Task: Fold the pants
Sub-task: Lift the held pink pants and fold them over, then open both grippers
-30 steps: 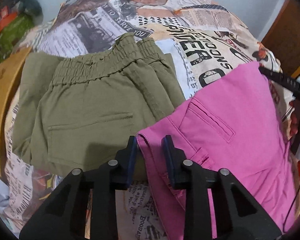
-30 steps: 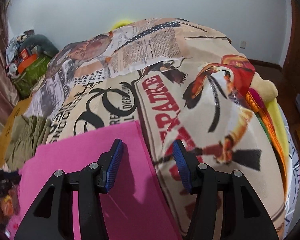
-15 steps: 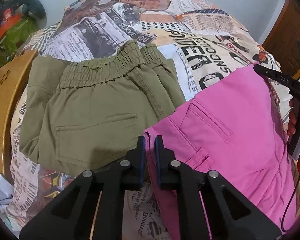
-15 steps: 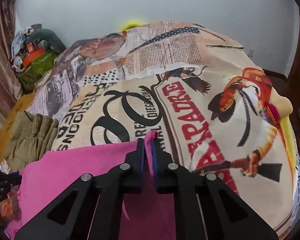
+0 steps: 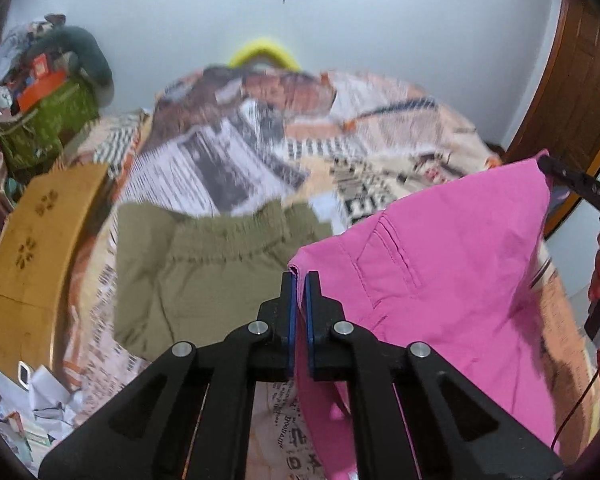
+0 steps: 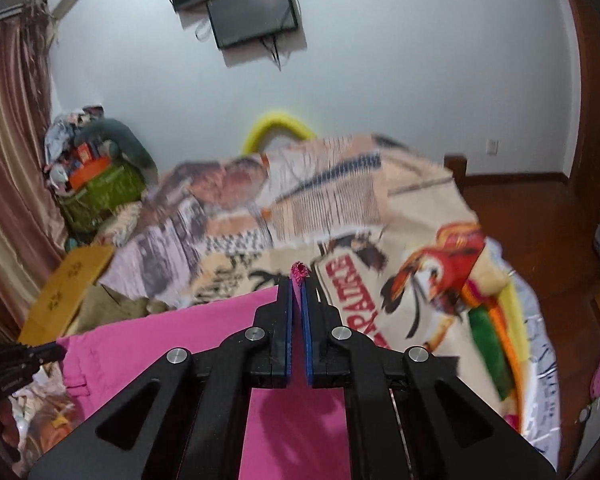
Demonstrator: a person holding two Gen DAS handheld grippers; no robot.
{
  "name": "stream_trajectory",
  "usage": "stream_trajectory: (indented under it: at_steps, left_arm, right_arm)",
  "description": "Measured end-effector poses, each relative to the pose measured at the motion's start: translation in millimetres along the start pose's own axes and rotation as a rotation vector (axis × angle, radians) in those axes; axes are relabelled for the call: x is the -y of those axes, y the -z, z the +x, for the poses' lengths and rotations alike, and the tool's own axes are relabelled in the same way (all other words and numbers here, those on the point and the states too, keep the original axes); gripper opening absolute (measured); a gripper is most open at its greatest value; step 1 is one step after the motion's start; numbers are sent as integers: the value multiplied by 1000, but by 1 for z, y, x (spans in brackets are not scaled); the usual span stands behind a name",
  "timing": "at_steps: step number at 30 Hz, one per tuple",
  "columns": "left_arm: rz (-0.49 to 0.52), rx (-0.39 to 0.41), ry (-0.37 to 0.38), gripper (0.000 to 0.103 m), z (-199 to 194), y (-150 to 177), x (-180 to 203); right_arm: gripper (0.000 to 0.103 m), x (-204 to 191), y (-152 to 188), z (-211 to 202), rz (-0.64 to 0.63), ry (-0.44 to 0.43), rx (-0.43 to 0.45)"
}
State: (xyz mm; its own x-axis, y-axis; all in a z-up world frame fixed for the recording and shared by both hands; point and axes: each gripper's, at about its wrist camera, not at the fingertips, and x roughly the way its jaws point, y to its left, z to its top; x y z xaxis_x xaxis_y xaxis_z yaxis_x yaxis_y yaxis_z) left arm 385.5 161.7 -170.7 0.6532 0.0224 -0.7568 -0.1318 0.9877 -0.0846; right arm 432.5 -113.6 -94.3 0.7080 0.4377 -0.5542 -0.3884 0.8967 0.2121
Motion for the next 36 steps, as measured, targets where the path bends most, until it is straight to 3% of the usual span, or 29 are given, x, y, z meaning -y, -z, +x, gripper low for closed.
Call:
stream_trajectory:
  at_steps: [8,18,27,36]
  left_arm:
    - [28,63,21,3,-59,2,16]
    - [109,38,37,3,-100,59,37]
    - [126,-25,74,3,-116,116,42]
    - [150,-154,74,3,-96,175,45]
  right_arm:
    - [3,-11,4,-69,-19,-26,48]
    - [3,-19,58,-133,-74,-11,0]
    - [3,-2,115,-158,-18,9,-92]
    - [4,14,183,-152,5,46,-268]
